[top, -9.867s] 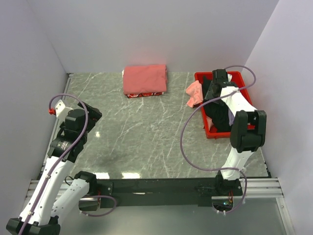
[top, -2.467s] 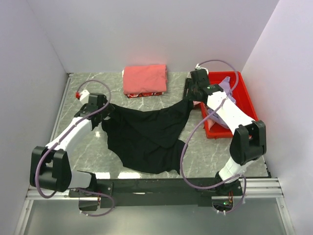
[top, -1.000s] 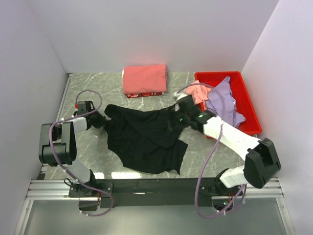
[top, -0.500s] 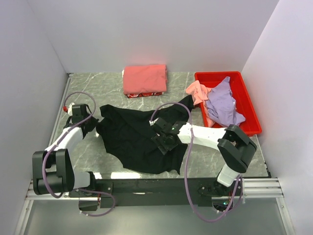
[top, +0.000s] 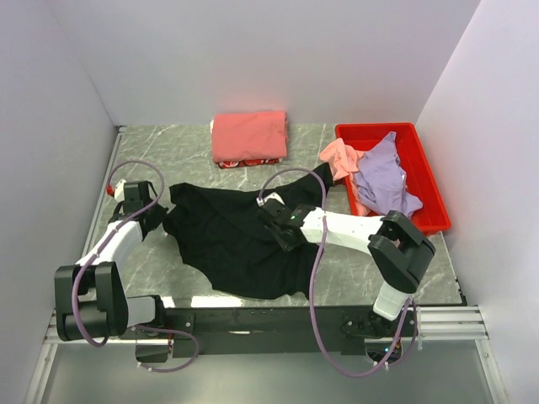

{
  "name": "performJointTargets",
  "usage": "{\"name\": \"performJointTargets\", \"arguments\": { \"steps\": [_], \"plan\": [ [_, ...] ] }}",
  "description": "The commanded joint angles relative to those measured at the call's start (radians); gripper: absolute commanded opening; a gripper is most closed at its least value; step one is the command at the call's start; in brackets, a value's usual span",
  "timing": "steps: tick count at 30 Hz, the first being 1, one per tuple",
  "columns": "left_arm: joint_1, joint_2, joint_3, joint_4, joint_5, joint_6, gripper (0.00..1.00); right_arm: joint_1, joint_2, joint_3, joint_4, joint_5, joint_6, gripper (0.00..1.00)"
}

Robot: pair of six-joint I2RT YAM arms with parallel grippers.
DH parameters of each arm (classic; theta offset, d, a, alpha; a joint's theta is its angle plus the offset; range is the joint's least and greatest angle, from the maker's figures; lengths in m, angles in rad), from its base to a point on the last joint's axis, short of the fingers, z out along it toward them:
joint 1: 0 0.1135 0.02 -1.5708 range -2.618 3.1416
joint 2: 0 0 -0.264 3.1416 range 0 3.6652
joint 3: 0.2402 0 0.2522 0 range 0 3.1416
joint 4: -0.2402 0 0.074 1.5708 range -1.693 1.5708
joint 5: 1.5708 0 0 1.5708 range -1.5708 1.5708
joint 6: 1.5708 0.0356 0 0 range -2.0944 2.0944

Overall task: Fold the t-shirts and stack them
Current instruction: Flatten the tshirt out

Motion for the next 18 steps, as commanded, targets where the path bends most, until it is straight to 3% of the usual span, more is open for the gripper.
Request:
{"name": "performJointTargets", "arguments": {
  "steps": [1,4,11,18],
  "plan": [
    [-0.002,-0.036,0.012,0.0,-0.064,0.005,0.01,0.001,-0.02,0.047,-0.011,0.114,0.046,0.21],
    [-0.002,-0.087,-0.008,0.034,-0.078,0.013,0.01,-0.009,-0.043,0.048,-0.031,0.167,0.069,0.0],
    [-0.002,-0.174,0.038,0.032,-0.104,0.003,0.01,-0.091,-0.132,0.105,-0.057,0.256,0.109,0.0],
    [-0.003,-0.326,0.194,0.017,-0.09,-0.024,0.01,-0.213,-0.361,0.274,-0.085,0.348,0.051,0.0]
  ]
}}
